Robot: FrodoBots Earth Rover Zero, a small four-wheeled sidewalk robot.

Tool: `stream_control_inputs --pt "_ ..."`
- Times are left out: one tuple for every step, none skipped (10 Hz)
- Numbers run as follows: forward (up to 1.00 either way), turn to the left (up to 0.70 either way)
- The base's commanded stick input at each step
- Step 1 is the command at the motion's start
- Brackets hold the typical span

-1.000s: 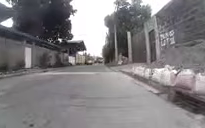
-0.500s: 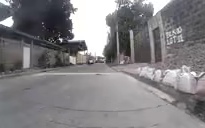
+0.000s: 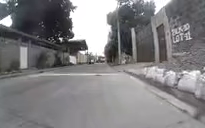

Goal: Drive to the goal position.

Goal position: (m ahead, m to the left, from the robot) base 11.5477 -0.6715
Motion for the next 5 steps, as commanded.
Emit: stream_control_inputs --pt "1.0 0.0" --pt "1.0 0.0" --pt "1.0 0.0" --pt "1.0 0.0" --pt "1.0 0.0"
